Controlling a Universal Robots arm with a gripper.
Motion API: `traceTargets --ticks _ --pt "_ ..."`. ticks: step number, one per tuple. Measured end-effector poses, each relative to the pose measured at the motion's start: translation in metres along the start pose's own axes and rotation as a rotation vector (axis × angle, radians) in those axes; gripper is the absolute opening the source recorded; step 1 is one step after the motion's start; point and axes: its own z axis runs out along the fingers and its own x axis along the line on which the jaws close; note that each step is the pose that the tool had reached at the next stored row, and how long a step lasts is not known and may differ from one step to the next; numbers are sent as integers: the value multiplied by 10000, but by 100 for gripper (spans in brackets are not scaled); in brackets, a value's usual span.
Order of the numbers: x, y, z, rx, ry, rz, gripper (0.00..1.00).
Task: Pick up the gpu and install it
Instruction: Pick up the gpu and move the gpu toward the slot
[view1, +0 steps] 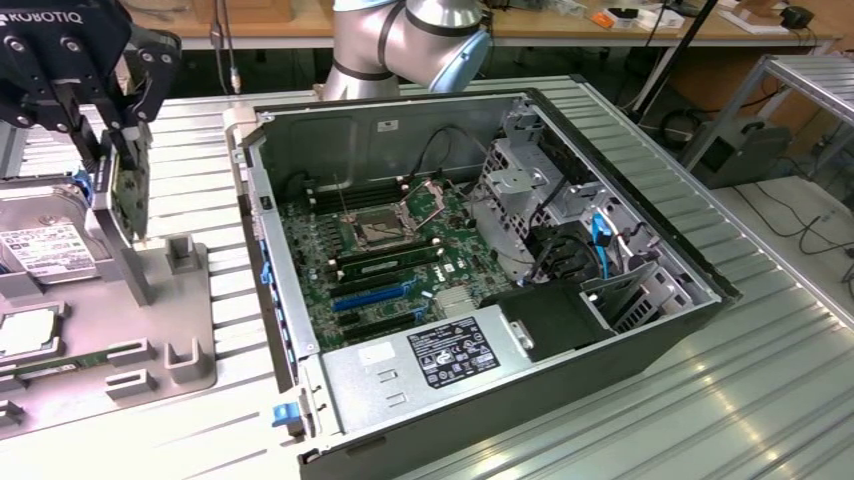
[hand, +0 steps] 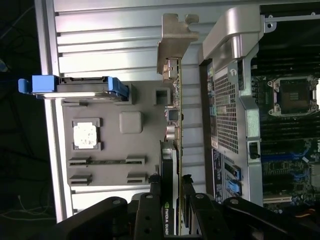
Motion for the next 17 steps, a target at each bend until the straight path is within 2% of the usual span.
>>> traceTargets --ticks 5,17 --pt "-1 3 -55 4 -1 1 27" --pt "-1 3 -58 5 0 0 27"
